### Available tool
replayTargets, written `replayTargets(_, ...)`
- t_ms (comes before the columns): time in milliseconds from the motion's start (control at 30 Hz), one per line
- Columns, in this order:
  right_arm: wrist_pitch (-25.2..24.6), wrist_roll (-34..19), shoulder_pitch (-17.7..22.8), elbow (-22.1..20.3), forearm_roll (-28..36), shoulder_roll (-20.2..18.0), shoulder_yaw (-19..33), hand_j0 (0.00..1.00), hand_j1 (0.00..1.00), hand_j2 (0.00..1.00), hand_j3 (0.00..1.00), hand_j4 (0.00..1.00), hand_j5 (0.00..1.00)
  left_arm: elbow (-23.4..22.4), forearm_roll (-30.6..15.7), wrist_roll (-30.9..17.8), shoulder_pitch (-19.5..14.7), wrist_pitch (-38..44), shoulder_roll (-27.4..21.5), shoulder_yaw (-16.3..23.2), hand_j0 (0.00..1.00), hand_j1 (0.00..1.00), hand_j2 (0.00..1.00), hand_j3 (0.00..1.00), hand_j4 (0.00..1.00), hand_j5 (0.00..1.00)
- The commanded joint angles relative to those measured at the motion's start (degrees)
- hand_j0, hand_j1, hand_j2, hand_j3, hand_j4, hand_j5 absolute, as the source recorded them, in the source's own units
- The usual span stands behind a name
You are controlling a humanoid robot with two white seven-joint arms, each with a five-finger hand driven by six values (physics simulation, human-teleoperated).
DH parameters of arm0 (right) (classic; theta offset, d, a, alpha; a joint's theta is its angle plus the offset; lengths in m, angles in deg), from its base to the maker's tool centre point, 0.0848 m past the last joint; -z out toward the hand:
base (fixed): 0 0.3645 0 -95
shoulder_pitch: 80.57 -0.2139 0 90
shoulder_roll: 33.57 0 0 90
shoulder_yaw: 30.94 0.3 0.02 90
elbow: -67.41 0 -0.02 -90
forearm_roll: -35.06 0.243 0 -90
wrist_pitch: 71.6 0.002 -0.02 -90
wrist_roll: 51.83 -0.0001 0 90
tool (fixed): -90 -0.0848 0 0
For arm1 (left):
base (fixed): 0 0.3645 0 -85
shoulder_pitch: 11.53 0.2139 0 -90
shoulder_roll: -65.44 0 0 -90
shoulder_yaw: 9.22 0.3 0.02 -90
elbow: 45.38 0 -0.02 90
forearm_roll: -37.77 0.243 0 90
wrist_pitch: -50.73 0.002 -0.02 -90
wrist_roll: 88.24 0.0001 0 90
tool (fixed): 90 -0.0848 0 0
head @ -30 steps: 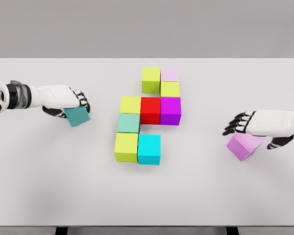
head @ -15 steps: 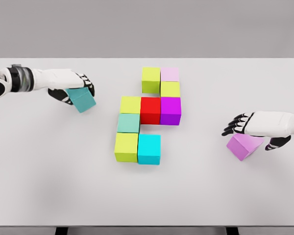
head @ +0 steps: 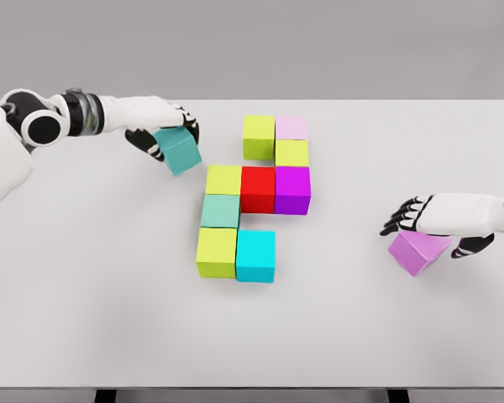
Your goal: Assemble the squares on the desktop into the number 2
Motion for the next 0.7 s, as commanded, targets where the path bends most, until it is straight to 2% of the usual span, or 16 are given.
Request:
replayTargets(0,-0.13,0.02,0.00,0.04,-0.37,-0.05,0.00,0.91,0.91,0.91,0.91,0.91,0.91,-0.29,0.12,0.04,-0.09,3.86,0.85,-0.07,0.45,0.45,0.45,0.45,0.45,0.45)
replayTargets(67,-0.13,0.02,0.00,0.04,-0.90,-0.05,0.00,0.87,0.87,0.87,0.87,0.87,0.87,-4.94,0.03,0.04,-2.19,8.25,4.01,0.02,0.46,0.46,0.46,0.46,0.46,0.46)
replayTargets(167,-0.13,0.02,0.00,0.04,-0.90,-0.05,0.00,0.70,0.70,0.70,0.70,0.70,0.70,-10.92,-0.06,0.04,-5.01,13.26,8.58,0.02,0.46,0.46,0.46,0.46,0.46,0.46)
replayTargets(300,-0.13,0.02,0.00,-0.05,-0.90,-0.05,0.00,0.66,0.66,0.66,0.66,0.66,0.66,-15.23,0.38,0.04,-7.03,21.26,13.77,0.02,0.47,0.47,0.47,0.47,0.47,0.47)
replayTargets(333,-0.13,0.02,0.00,-0.05,-0.90,-0.05,0.00,0.64,0.64,0.64,0.64,0.64,0.64,-15.58,0.38,0.04,-7.03,22.14,14.21,0.02,0.47,0.47,0.47,0.47,0.47,0.47)
replayTargets(500,-0.13,0.02,-0.26,-0.05,-0.90,-0.05,0.18,0.63,0.63,0.63,0.63,0.63,0.63,-18.84,0.47,0.04,-7.12,25.40,17.90,0.02,0.46,0.46,0.46,0.46,0.46,0.46)
replayTargets(667,-0.13,0.02,-0.88,-0.22,-0.55,0.04,0.53,0.63,0.63,0.63,0.63,0.63,0.63,-19.01,0.38,4.53,-7.74,33.38,19.48,-0.07,0.46,0.46,0.46,0.46,0.46,0.46)
